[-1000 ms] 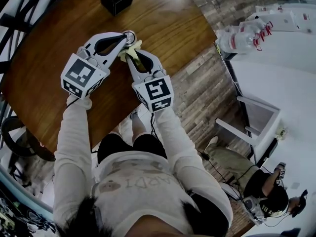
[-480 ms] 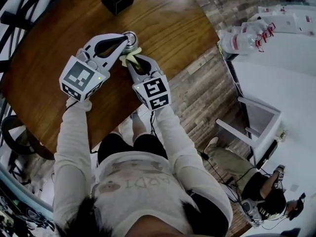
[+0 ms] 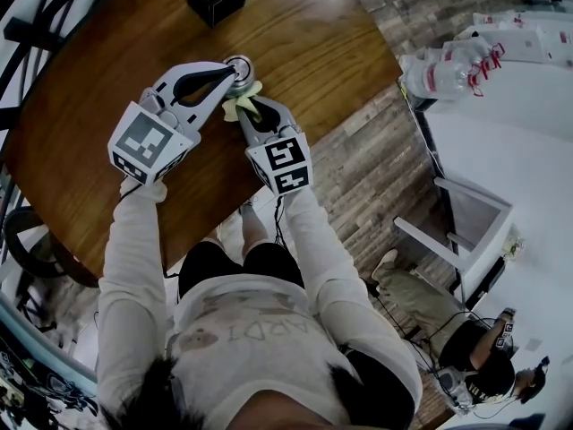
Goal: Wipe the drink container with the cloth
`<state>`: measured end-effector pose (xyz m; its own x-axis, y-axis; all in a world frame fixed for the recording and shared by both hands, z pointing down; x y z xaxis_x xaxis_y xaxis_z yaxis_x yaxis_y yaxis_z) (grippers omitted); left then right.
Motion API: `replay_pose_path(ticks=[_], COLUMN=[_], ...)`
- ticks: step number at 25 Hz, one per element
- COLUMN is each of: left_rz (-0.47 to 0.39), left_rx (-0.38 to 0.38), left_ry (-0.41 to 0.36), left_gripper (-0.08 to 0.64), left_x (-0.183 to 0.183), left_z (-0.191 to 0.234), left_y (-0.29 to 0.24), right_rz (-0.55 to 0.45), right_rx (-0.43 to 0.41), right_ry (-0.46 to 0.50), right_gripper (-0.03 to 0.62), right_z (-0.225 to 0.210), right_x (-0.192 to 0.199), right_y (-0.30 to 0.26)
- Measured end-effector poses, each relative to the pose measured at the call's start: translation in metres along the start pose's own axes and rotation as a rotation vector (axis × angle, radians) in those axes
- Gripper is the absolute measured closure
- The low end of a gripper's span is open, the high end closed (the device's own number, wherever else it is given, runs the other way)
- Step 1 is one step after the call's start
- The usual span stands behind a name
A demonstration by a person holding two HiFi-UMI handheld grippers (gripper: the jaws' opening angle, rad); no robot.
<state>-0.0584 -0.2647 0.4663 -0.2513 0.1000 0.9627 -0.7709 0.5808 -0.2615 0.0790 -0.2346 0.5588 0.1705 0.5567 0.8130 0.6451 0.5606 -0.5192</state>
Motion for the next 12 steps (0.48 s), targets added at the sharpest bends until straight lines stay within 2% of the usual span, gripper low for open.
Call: replay_pose_path(ticks=[12], left_rz=[-0.005], left_rx=[0.048], left_ry=[-0.001], left_gripper=[0.555], left_x=[-0.005], left_z=[-0.009], left_y=[-0.011], right_rz=[0.016], right_rx=[0.089], right_ry=[0.045], right_gripper=[0.529], right_z=[-0.045], right_x=[-0.005], right_y=[-0.001])
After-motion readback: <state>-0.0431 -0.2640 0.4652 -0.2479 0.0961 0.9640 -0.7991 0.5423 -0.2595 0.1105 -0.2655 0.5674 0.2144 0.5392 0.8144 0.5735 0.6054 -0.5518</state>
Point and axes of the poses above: the fingertips, and each gripper's own axes: y backward along the fingers, z to its left, x out of its underside, the point moved 8 cm from there along y, backward along the fingers, and after that the axes turned 9 degrees about -y, right-handed, at the moved point
